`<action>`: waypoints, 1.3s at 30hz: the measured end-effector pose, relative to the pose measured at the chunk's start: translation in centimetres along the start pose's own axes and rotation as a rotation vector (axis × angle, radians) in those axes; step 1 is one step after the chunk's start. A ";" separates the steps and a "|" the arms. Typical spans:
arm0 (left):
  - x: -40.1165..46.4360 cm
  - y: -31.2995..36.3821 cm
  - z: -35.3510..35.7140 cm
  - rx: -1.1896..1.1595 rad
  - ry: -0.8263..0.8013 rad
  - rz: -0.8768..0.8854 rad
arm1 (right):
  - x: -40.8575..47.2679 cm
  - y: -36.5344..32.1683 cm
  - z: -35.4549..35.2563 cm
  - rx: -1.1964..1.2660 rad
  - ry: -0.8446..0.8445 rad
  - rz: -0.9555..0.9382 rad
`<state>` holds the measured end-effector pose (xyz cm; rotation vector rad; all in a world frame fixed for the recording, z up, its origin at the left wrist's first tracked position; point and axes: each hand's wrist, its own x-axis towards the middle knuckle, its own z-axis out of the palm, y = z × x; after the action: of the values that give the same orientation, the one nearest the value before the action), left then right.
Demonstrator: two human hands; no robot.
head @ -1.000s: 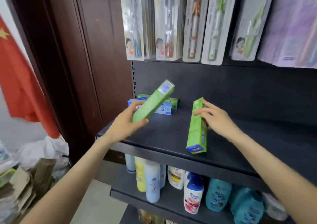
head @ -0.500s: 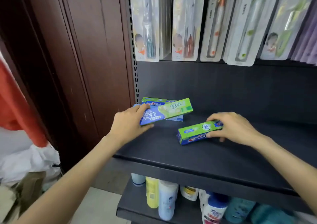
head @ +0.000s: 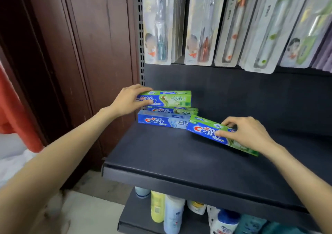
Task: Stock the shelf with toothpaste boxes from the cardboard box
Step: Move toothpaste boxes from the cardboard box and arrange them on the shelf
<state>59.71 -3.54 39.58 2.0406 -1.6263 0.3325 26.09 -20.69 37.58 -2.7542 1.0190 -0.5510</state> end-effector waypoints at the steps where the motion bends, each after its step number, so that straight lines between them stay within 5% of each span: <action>1: 1.3 -0.2 0.3 -0.020 -0.004 -0.035 | 0.0 0.0 0.3 -0.015 0.017 -0.001; 9: 5.2 -0.3 7.1 -0.038 -0.167 -0.021 | -0.2 2.2 -0.9 0.148 -0.016 0.112; 18: 5.1 -0.2 8.1 0.105 -0.126 0.084 | -0.2 2.8 -1.2 0.201 0.020 0.168; 24: 2.7 -1.4 7.6 -0.097 -0.359 0.134 | 0.9 1.5 -0.6 0.239 0.056 0.131; 32: -1.3 -0.3 6.7 0.012 -0.027 0.254 | 7.9 -5.1 1.9 0.162 0.202 -0.077; 39: -3.8 -0.8 6.8 -0.052 -0.079 0.248 | 13.7 -10.8 6.9 -0.026 -0.069 -0.198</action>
<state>58.67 -3.86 31.79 1.8370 -1.9215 0.2963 44.79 -21.36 38.01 -2.8942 0.7481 -0.4675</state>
